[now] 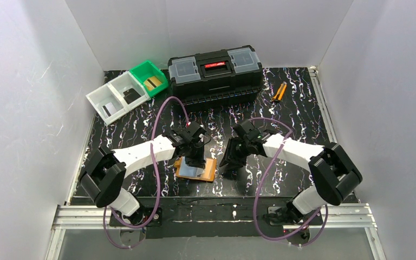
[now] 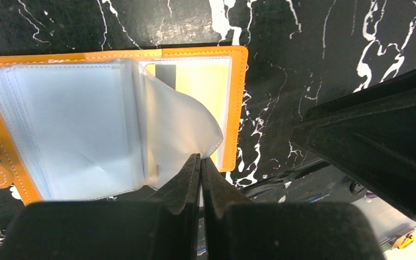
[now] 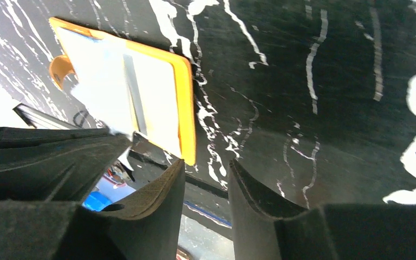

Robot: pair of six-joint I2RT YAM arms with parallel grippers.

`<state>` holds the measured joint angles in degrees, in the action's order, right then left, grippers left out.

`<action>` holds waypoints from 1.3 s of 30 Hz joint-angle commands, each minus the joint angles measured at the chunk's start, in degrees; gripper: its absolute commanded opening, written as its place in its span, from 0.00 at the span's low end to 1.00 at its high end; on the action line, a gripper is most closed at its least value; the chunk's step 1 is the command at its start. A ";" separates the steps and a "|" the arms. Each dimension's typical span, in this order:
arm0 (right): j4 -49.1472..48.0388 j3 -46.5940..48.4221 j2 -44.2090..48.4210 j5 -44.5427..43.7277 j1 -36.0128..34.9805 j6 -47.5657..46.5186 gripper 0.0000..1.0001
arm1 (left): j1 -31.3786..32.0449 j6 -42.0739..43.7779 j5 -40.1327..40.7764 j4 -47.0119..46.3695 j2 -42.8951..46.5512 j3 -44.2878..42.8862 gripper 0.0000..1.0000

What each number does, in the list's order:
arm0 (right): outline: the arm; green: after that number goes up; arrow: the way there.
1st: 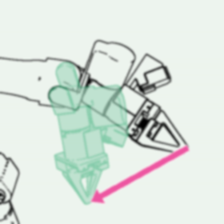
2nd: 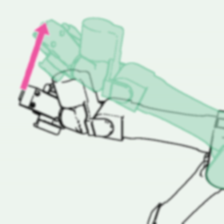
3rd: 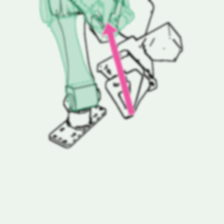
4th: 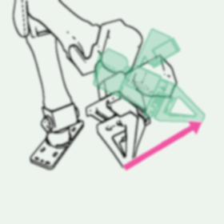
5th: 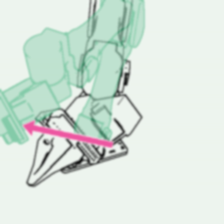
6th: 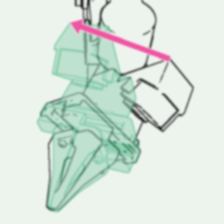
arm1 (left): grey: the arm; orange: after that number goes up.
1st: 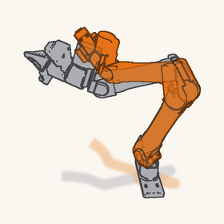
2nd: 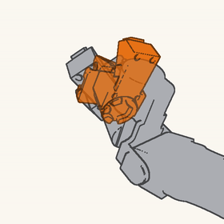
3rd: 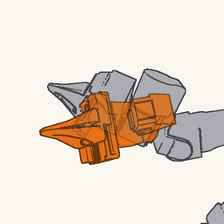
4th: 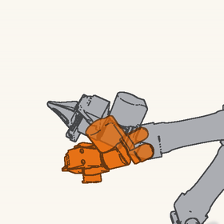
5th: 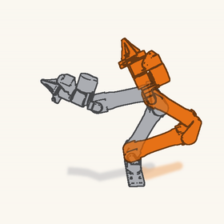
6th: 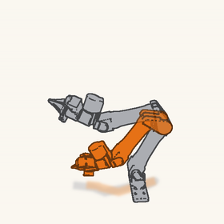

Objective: Take the credit cards out of the card holder
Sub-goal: Remove the credit card from the card holder.

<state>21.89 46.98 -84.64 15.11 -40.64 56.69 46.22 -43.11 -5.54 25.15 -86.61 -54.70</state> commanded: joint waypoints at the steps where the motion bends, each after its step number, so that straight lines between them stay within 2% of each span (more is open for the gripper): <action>1: -5.87 2.83 -3.17 2.69 -1.72 0.50 0.40 | -0.74 -0.71 -0.33 -0.55 2.80 1.83 0.00; 10: -16.81 3.66 -11.58 8.86 -3.04 5.04 0.25 | -1.37 -1.75 -1.92 -2.53 3.34 2.84 0.00; 15: -19.45 4.04 -14.07 9.40 -3.34 6.39 0.22 | -1.45 -1.62 -2.11 -2.62 3.86 3.29 0.00; 26: -12.47 6.51 -19.93 5.66 -4.63 4.97 0.16 | -1.92 -0.73 -0.44 -2.04 7.11 5.95 0.01; 39: -9.08 6.22 -20.02 2.82 -5.47 4.70 0.14 | -2.04 -1.48 12.18 10.42 15.71 10.47 0.20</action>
<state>7.53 52.84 -103.02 22.44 -45.15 62.43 44.40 -43.75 0.36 28.58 -73.91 -46.19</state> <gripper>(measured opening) 0.140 0.166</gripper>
